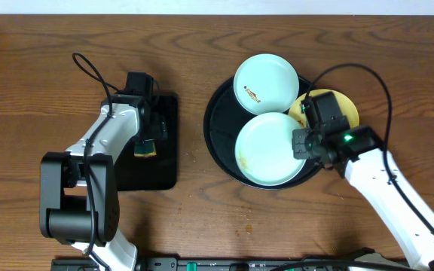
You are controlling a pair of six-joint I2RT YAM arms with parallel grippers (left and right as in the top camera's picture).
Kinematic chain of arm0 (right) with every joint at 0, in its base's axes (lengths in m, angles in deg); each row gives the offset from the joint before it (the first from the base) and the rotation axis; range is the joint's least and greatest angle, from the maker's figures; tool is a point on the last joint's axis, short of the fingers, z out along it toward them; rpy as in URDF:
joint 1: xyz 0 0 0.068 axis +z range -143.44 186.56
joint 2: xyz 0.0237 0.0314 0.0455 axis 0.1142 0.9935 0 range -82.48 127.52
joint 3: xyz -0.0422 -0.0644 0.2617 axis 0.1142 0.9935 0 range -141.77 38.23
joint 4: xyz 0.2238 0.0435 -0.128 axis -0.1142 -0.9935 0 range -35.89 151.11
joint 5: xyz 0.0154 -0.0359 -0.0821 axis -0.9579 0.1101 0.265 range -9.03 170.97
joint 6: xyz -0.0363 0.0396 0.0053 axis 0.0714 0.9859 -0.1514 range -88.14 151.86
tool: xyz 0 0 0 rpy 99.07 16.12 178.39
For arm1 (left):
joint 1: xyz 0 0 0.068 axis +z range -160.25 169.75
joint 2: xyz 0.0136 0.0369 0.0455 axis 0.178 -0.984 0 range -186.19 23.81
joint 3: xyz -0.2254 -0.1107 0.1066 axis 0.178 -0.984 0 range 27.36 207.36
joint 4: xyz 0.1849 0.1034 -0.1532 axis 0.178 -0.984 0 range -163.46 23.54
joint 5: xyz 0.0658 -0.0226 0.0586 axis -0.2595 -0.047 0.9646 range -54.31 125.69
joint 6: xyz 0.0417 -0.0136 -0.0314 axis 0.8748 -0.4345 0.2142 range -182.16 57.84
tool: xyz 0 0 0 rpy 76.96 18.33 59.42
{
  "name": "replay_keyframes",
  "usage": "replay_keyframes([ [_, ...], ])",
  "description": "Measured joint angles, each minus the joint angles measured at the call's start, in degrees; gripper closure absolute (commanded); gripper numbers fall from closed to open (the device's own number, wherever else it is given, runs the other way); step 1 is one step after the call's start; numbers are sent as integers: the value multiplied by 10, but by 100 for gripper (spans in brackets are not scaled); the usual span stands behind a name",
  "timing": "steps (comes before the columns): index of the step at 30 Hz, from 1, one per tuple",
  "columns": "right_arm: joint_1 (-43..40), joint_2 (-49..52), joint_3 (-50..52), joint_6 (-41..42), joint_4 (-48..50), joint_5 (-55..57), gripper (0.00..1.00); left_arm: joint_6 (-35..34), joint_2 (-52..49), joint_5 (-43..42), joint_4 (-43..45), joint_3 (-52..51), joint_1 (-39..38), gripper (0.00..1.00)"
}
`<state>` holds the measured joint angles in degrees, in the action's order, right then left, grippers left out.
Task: Clean dirty plates on tray and stack at the side
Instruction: 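Return the sponge with the left gripper to the black tray, then lift the lower pale blue plate with the right gripper and move it right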
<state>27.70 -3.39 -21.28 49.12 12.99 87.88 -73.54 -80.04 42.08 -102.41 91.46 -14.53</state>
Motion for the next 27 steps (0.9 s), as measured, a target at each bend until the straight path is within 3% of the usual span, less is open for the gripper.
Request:
replay_keyframes([
  [6,0,-1,-87,-19,-63,87,99,0,0,0,0,0,0,10],
  [12,19,-1,-107,-39,-65,203,99,0,0,0,0,0,0,9],
  [27,234,34,-109,-174,44,492,99,0,0,0,0,0,0,9],
])
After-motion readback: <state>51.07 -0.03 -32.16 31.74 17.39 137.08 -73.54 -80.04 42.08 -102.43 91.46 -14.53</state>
